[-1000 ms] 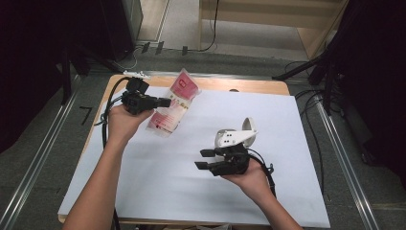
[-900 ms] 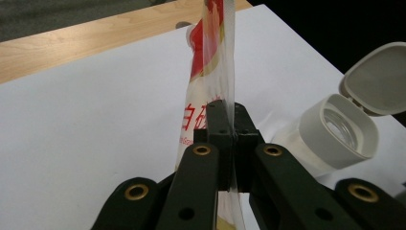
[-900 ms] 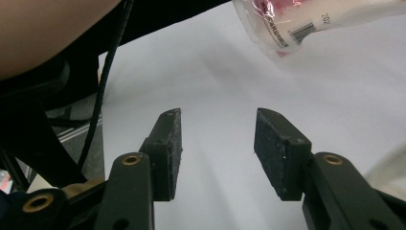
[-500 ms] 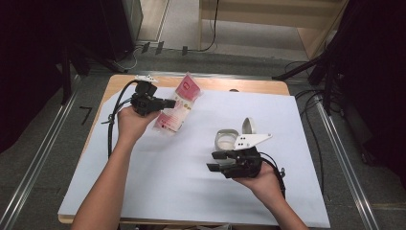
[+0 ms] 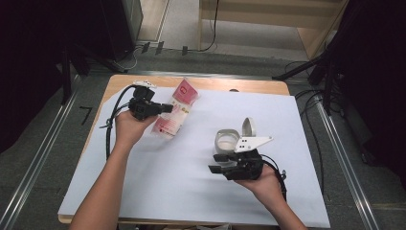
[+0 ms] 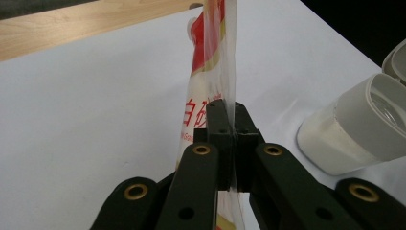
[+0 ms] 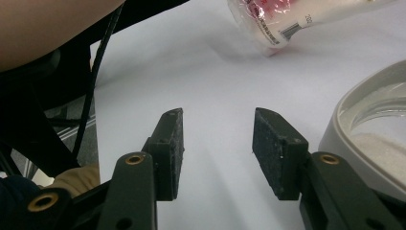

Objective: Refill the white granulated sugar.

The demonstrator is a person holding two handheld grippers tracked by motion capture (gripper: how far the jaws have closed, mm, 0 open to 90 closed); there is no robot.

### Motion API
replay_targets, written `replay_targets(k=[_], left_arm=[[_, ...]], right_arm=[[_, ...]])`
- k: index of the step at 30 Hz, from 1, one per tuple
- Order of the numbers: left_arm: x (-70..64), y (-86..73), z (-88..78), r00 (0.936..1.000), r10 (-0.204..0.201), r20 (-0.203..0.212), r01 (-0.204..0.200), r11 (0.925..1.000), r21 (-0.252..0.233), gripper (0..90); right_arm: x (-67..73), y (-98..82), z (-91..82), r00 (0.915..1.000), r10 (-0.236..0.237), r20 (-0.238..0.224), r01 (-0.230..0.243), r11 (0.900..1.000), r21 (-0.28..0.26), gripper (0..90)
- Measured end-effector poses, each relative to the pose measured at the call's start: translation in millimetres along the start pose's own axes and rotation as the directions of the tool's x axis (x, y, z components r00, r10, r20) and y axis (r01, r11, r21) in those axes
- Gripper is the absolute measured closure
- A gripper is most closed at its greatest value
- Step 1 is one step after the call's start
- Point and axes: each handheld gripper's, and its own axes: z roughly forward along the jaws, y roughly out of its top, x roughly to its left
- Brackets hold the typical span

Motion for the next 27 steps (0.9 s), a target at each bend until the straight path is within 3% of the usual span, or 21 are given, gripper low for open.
replay_targets(k=[15,21,27], left_arm=[[5.6,-27.6,-28.4,0.9995,-0.022,0.02,0.022,0.9997,0.011,90.0],[11.1,-39.9,-39.8,0.9997,-0.009,0.024,0.008,0.9995,0.03,90.0],[15.3,-51.8,-47.1,0.9985,-0.028,0.047,0.026,0.9991,0.033,90.0]], right_arm=[[-3.6,-6.9,-16.6,0.9987,0.003,0.051,-0.003,1.0,-0.007,55.1],[-2.9,-9.2,-18.3,0.998,0.001,0.063,-0.002,1.0,0.001,55.1],[-1.5,-10.9,-16.5,0.9979,0.0,0.064,0.0,1.0,0.005,55.2]])
